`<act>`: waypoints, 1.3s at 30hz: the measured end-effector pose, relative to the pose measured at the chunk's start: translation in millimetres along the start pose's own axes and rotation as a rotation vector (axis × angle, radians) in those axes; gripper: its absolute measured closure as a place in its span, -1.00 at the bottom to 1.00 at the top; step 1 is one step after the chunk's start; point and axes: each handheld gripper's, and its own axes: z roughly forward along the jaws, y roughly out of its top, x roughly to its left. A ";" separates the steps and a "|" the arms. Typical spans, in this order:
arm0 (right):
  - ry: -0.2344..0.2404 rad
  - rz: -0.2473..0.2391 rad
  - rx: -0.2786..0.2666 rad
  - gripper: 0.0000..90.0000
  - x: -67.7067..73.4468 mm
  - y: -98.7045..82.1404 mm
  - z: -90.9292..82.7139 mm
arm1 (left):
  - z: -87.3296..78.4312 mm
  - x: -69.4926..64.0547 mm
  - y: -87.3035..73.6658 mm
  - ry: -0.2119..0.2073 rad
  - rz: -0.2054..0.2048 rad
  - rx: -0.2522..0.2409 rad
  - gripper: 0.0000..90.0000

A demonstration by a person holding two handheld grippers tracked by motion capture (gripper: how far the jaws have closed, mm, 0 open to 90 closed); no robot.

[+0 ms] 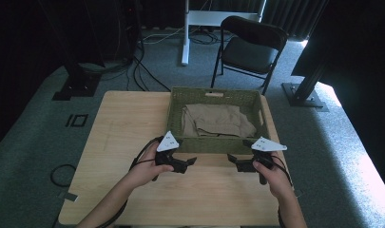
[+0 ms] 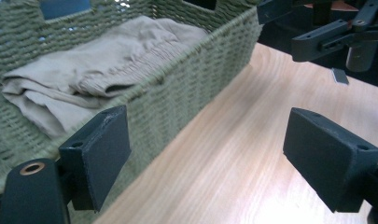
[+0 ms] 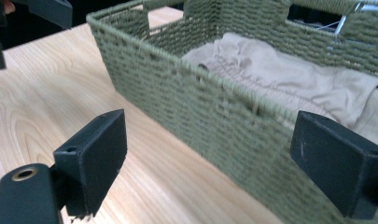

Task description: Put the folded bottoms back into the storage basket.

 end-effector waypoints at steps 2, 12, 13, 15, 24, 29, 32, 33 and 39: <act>0.004 0.004 0.010 -0.76 1.1 -5.9 -0.5 | -0.9 -1.4 -4.6 0.004 0.001 0.003 -0.65; -0.017 0.018 0.055 -0.76 0.0 -37.0 -1.9 | -2.9 -2.0 -33.3 0.021 -0.010 0.038 -0.65; -0.017 0.018 0.055 -0.76 0.0 -37.0 -1.9 | -2.9 -2.0 -33.3 0.021 -0.010 0.038 -0.65; -0.029 0.019 0.059 -0.76 -1.5 -43.2 -2.3 | -3.3 -2.0 -37.1 0.021 -0.014 0.043 -0.65; -0.065 0.043 0.098 -0.76 -8.2 -69.7 -9.9 | -2.0 1.2 -78.9 0.045 -0.023 0.119 -0.65; -0.103 0.045 0.126 -0.76 -10.8 -80.0 -14.4 | -4.4 4.6 -96.3 0.066 -0.062 0.138 -0.65; -0.125 0.046 0.149 -0.76 -11.6 -86.0 -16.0 | -9.0 8.3 -103.5 0.113 -0.069 0.149 -0.65; -0.132 0.052 0.155 -0.76 -11.8 -87.7 -17.0 | -11.0 9.7 -105.5 0.132 -0.073 0.150 -0.65; -0.179 0.086 0.170 -0.76 -13.8 -95.3 -24.1 | -21.2 18.4 -117.7 0.210 -0.112 0.162 -0.65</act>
